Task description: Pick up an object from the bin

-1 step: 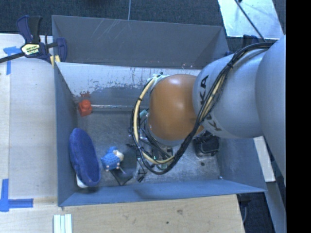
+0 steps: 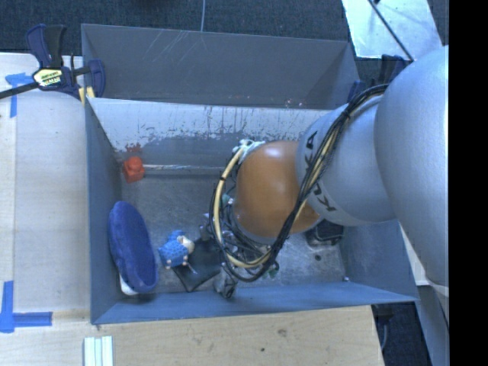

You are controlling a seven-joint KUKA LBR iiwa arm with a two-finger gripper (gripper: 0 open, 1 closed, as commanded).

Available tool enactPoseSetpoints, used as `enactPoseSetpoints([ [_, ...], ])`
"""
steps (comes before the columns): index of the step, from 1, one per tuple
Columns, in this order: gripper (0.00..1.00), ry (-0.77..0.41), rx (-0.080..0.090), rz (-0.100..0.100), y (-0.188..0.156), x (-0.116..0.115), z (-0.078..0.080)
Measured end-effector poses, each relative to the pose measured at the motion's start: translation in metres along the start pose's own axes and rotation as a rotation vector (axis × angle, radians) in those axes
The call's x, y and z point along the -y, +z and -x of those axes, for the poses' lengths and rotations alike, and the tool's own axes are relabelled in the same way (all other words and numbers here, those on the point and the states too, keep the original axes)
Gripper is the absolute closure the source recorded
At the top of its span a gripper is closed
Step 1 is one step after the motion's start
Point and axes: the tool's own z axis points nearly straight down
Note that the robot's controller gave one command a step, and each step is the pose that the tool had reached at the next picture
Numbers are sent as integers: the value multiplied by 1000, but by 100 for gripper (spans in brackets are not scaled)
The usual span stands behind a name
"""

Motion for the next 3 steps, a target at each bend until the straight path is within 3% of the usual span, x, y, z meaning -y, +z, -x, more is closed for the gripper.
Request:
enactPoseSetpoints([
  [3,0,5,2,1,0,1,1],
])
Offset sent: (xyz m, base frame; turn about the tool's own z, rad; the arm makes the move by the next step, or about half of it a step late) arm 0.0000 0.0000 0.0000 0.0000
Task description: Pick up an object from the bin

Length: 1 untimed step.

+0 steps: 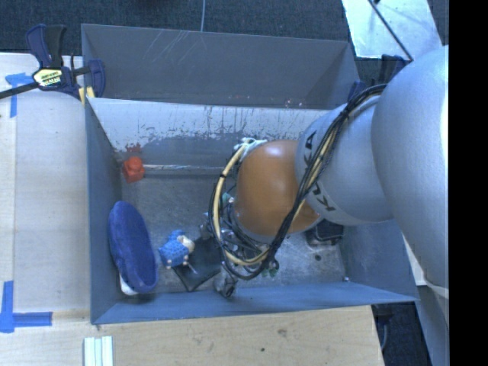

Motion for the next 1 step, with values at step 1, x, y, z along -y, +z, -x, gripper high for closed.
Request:
enactPoseSetpoints([
  [1,0,3,1,0,0,0,1],
])
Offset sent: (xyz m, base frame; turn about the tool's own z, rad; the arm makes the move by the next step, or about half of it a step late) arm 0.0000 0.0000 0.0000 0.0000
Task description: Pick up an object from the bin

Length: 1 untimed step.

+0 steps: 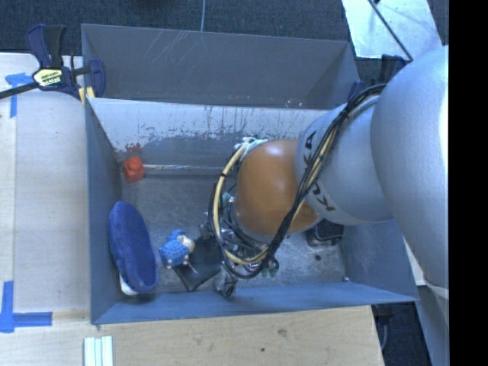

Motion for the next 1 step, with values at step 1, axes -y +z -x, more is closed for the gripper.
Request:
enactPoseSetpoints([
  [1,100,0,3,0,-1,0,1],
])
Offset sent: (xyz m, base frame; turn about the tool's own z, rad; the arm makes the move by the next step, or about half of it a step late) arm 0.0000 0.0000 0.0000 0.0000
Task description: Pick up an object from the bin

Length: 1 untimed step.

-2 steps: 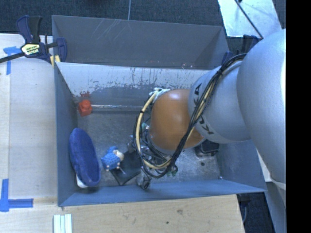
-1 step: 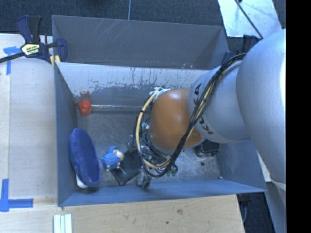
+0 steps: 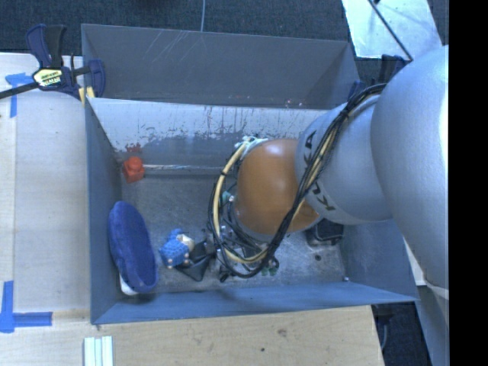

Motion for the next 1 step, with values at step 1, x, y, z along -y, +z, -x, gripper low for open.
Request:
enactPoseSetpoints([
  [1,100,3,-1,0,-22,0,1],
])
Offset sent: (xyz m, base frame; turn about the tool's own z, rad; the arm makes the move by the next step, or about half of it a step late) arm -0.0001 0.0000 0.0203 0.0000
